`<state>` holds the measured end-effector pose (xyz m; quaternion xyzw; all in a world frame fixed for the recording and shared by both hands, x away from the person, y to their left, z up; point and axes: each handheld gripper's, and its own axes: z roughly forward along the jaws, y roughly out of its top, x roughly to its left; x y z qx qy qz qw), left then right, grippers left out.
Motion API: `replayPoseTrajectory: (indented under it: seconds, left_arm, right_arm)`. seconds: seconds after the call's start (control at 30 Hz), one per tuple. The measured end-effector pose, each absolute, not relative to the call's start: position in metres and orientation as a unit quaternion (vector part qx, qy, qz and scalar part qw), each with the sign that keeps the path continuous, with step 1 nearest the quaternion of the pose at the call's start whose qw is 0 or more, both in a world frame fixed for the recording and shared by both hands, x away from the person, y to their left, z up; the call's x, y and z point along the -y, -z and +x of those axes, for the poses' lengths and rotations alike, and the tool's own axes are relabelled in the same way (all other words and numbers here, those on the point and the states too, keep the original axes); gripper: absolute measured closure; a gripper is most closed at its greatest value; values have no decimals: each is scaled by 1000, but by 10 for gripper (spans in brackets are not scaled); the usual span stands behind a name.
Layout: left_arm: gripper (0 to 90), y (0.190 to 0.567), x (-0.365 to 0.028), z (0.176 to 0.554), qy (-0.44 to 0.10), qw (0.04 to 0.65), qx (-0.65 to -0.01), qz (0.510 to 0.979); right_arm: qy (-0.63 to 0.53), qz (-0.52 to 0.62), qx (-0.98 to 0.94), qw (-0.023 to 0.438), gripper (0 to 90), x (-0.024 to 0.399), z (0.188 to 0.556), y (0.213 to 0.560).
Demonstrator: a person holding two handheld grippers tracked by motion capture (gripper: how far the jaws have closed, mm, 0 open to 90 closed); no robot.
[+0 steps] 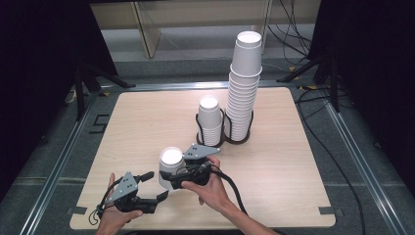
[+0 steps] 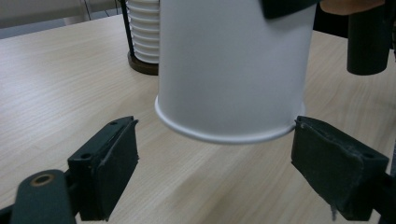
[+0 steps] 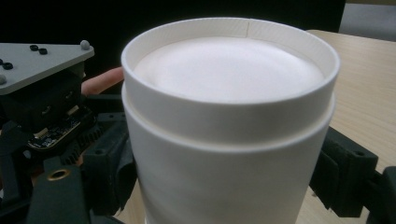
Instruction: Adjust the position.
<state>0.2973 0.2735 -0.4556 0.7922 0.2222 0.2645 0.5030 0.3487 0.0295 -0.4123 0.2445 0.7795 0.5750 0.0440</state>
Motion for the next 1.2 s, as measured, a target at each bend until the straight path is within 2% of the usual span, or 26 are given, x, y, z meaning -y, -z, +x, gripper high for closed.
replayPoseTrajectory:
  seconds: [0.1,0.13,0.17,0.23,0.27,0.5,0.6,0.77,1.2]
  left_arm:
    - [144,456,-272,298,-263,518,-218,784]
    - [144,454,-274,297,-263,506,-220,791]
    - [144,455,-273,298,-261,512,-219,789]
    - [142,455,-272,297,-262,510,-216,790]
    - [133,455,-270,297,-260,510,-217,791]
    - [42,455,-270,296,-264,511,-216,789]
    - [21,455,-267,297,-262,526,-215,780]
    - [14,453,-270,296,-260,516,-215,788]
    - [25,453,-269,297,-262,540,-207,773]
  right_arm:
    - [-579,244,-777,41,204,-33,348,414]
    - [-577,244,-779,42,204,-34,347,413]
    - [-579,244,-777,29,205,-35,347,414]
    - [-577,244,-778,39,205,-38,346,415]
    - [-579,244,-778,27,205,-40,345,415]
    - [-585,238,-775,27,205,-46,338,413]
    - [-595,236,-768,3,205,-50,336,414]
    - [-596,233,-769,-4,205,-53,331,412]
    - [-598,228,-768,-10,205,-53,331,411]
